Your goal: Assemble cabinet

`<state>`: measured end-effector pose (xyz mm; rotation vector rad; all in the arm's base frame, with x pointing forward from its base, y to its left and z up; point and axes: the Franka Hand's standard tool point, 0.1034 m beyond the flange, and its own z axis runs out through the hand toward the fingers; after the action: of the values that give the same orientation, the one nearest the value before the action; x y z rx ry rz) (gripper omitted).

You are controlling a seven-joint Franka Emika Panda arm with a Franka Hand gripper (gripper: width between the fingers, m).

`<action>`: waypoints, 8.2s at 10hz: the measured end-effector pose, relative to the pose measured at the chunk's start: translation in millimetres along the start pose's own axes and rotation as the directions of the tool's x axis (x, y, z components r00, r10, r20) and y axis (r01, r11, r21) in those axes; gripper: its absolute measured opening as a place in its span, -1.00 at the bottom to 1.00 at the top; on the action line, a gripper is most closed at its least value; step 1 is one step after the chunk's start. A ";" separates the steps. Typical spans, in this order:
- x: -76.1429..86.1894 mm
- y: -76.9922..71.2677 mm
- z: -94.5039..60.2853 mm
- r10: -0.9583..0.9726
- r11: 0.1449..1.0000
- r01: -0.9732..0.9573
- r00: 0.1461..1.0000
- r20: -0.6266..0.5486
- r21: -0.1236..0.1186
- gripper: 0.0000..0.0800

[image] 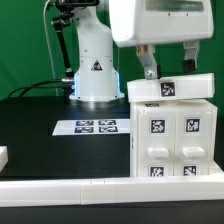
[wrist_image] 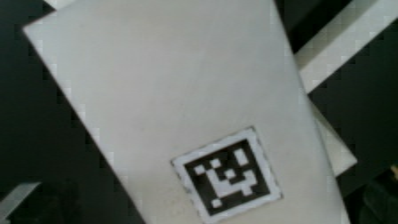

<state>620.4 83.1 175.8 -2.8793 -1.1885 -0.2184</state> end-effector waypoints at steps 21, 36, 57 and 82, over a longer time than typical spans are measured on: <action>-15.6 2.9 17.1 0.547 0.837 -0.546 0.837 0.018 -0.044 0.40; -6.1 -10.1 18.0 0.948 -0.319 -0.948 -0.318 -0.021 -0.026 0.40; 7.6 -12.5 9.5 0.317 -0.947 -0.321 -0.939 0.130 -0.007 0.99; 21.3 -15.3 -10.5 0.713 0.699 -0.713 0.701 0.020 0.060 0.99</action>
Offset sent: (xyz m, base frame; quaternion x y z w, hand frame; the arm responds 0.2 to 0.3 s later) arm 0.0023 0.0047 -0.0066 0.0003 0.0007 -0.1279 0.9918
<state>623.3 108.2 188.6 -3.0057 0.0109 -0.1542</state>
